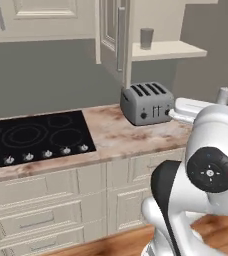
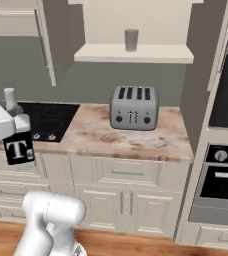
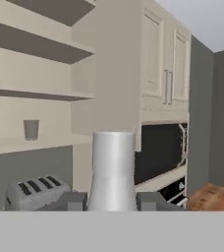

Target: There is a bowl on the dining counter. Grab a lemon wedge from the fridge and place it in the bowl. Then get the liquor bottle and glass cup from the cabinet and place them next to the bowl.

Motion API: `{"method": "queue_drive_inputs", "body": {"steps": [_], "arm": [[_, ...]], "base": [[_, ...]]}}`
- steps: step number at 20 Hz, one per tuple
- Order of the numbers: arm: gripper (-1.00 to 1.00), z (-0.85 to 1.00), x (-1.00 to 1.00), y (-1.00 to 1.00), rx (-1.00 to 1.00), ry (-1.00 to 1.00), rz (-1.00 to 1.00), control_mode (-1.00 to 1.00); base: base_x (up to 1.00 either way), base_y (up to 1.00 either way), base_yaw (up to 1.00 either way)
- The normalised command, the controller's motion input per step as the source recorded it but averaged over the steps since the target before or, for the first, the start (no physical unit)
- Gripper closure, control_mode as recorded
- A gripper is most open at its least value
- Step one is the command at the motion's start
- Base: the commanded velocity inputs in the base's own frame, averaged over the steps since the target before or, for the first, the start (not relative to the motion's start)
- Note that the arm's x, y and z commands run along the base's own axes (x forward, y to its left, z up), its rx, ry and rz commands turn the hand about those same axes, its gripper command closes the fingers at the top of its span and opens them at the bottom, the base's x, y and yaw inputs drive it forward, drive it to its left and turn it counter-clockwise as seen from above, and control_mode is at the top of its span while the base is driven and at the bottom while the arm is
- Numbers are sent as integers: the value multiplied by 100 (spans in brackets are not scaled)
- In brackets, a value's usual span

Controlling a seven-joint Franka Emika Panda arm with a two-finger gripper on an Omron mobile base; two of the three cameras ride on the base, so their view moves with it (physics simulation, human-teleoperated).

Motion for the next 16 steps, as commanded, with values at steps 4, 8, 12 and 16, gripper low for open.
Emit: {"method": "queue_drive_inputs", "body": {"steps": [4, 8, 12, 16], "arm": [[100, 0, 0, 0, 0, 0, 0, 100], [100, 0, 0, 0, 0, 0, 0, 100], [100, 0, 0, 0, 0, 0, 0, 100], [100, 0, 0, 0, 0, 0, 0, 100]], "base": [[-100, 49, -26], [-100, 48, -25], [-100, 46, -23], [-100, 39, -19]]}}
